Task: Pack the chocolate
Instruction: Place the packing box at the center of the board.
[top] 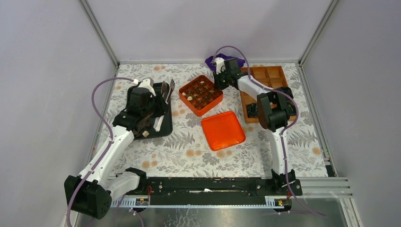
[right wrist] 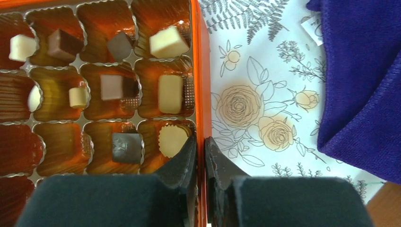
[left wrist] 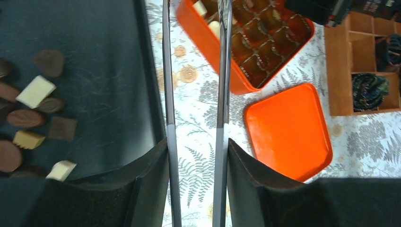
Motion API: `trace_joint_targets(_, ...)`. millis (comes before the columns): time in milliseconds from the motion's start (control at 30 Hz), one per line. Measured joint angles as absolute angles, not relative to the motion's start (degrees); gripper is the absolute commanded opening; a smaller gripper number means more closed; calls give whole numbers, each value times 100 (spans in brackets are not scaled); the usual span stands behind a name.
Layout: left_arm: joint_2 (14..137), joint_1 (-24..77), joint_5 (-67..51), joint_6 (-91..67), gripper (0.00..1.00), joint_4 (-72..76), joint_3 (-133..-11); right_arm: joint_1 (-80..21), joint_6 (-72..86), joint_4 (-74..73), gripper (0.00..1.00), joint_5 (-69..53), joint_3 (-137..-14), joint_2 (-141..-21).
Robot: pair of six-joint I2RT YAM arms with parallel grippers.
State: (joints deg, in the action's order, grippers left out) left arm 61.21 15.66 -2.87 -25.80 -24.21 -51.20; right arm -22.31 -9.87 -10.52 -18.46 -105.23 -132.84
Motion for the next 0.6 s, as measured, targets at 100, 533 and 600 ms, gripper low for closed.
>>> trace_joint_targets(100, 5979, 1450, -99, -2582, 49, -2676, -5120, -2152, -891, -972, 23, -1850, -10519, -13284)
trace_joint_targets(533, 6305, 923, 392, -2585, 47, -4565, -6040, -1835, -777, -1269, 83, -2388, -10390, -13002)
trace_joint_targets(600, 6445, 775, 403, -2578, 47, -4888, -6233, -1767, -915, -1511, 84, -2591, -10390, -12781)
